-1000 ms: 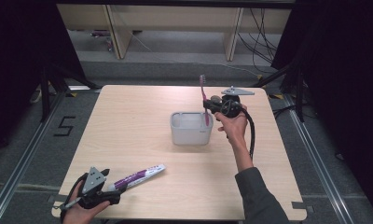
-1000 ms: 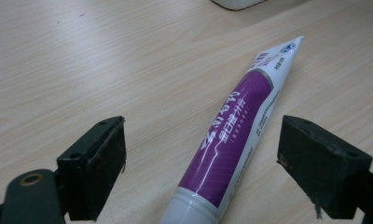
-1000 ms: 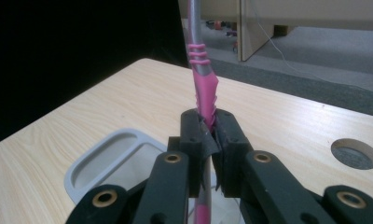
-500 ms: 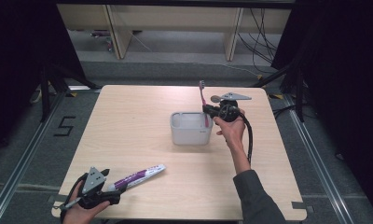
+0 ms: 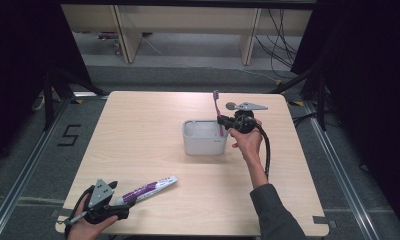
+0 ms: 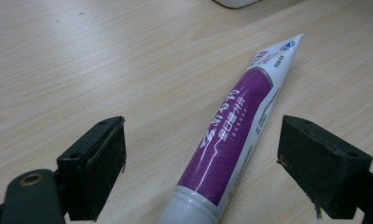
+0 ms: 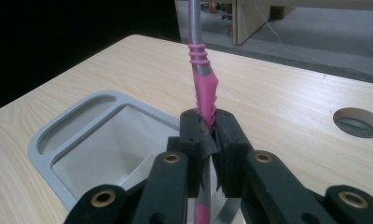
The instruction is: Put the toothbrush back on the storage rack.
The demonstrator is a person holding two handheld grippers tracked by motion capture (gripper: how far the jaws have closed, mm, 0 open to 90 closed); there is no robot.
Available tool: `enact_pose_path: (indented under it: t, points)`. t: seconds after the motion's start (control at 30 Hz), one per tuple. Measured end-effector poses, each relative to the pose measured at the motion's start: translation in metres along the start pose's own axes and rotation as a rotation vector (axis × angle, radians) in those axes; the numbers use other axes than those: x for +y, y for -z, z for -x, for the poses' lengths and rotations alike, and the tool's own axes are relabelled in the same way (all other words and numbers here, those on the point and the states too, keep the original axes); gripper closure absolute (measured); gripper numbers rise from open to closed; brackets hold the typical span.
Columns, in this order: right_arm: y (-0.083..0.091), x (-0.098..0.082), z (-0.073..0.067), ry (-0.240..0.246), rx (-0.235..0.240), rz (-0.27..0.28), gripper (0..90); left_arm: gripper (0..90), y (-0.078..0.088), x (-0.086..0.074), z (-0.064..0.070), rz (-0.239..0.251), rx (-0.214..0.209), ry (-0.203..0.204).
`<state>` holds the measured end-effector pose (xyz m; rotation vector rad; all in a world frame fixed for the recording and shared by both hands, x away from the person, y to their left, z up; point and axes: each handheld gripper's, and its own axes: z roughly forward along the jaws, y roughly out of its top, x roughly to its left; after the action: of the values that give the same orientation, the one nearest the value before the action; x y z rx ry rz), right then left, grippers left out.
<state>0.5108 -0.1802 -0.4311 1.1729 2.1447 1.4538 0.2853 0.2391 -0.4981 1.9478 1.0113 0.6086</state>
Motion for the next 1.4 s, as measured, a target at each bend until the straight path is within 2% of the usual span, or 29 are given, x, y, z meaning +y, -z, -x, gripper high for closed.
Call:
enact_pose_path:
  t: [0.03,0.07,0.1,0.17,0.23,0.27,0.37,0.43,0.47,0.57,0.63,0.7,0.73,0.77,0.83,0.87,0.9,1.03,1.1,1.13,1.17,1.2,1.27,1.33,1.37,1.4]
  points:
    - [-0.001,0.0,0.0,0.009,0.003,-0.002,82.9,15.0,-0.001,0.0,0.0,0.007,-0.004,0.002]
    - [-0.001,-0.001,-0.002,-0.007,0.004,-0.01,82.8,15.0,0.0,0.001,-0.002,-0.006,-0.001,-0.036]
    - [-0.001,-0.001,-0.001,0.004,0.001,-0.007,82.7,15.0,0.0,0.0,0.0,-0.003,0.001,-0.005]
    - [-0.001,-0.001,0.001,0.032,-0.01,0.002,82.2,15.0,0.0,0.0,0.0,0.003,-0.002,-0.006]
    - [0.0,-0.001,0.0,0.003,0.001,-0.009,81.0,15.0,-0.001,0.0,0.0,0.007,-0.005,-0.001]
    - [0.0,-0.001,0.002,0.025,-0.001,0.0,80.5,15.0,0.0,0.0,0.0,0.005,-0.004,-0.005]
    - [0.001,-0.002,0.001,0.009,-0.004,-0.009,79.8,15.0,-0.001,0.0,0.0,0.005,-0.004,0.0]
    - [0.002,-0.002,0.002,0.008,-0.01,-0.003,75.8,15.0,0.0,0.0,-0.001,-0.004,0.0,-0.016]
    - [0.004,-0.001,0.002,0.009,-0.008,-0.003,75.3,15.0,0.0,0.0,0.0,0.007,-0.003,0.001]
    - [0.006,-0.001,0.002,0.017,-0.002,0.002,72.1,15.0,-0.001,0.0,0.0,0.006,-0.005,-0.001]
    - [0.008,0.0,0.002,0.012,-0.017,-0.005,65.0,15.0,-0.001,0.0,0.0,0.005,-0.005,-0.002]
    - [0.011,-0.001,0.001,0.016,-0.038,-0.017,63.2,15.0,0.0,0.0,0.0,-0.001,-0.003,-0.007]
    - [0.012,-0.001,0.001,0.033,-0.033,-0.013,61.8,15.0,0.0,0.0,0.0,0.001,-0.004,-0.007]
    - [0.013,-0.001,0.0,0.023,-0.036,-0.02,60.3,15.0,-0.001,0.0,0.0,0.006,-0.006,-0.004]
    - [0.015,-0.001,-0.002,0.019,-0.051,-0.012,55.7,15.0,0.0,0.0,0.0,-0.006,0.006,0.008]
    - [0.017,-0.001,-0.001,0.036,-0.067,-0.002,53.9,15.0,0.0,0.0,0.0,-0.004,0.005,0.003]
    - [0.019,-0.002,-0.003,0.007,-0.054,-0.009,53.2,15.0,-0.001,0.0,0.0,0.005,-0.004,0.0]
    - [0.025,-0.003,-0.003,0.035,-0.052,0.001,50.4,15.0,-0.001,0.0,0.0,0.003,-0.003,0.0]
    - [0.028,-0.004,-0.005,0.006,-0.059,0.007,48.5,15.0,-0.001,0.0,0.0,0.003,-0.007,-0.007]
    - [0.029,-0.004,-0.004,0.023,-0.058,0.023,48.1,15.0,-0.001,0.0,-0.001,-0.002,-0.005,-0.013]
    - [0.031,-0.004,-0.006,0.01,-0.05,0.017,47.8,15.0,0.0,0.0,-0.001,-0.003,-0.002,-0.008]
    - [0.032,-0.005,-0.004,0.035,-0.044,0.022,47.3,15.0,0.0,0.0,0.0,-0.008,0.005,0.004]
    - [0.035,-0.007,-0.007,0.015,-0.045,0.016,46.3,15.0,-0.001,-0.001,0.0,0.002,-0.004,-0.004]
    - [0.039,-0.008,-0.008,0.023,-0.045,0.022,45.4,15.0,-0.001,0.0,0.0,0.003,-0.004,-0.005]
    - [0.041,-0.009,-0.009,0.002,-0.05,0.007,44.4,15.0,-0.001,0.0,0.0,0.003,-0.004,-0.003]
    - [0.041,-0.01,-0.008,0.014,-0.039,0.019,43.5,15.0,-0.001,0.0,0.0,0.002,-0.003,-0.001]
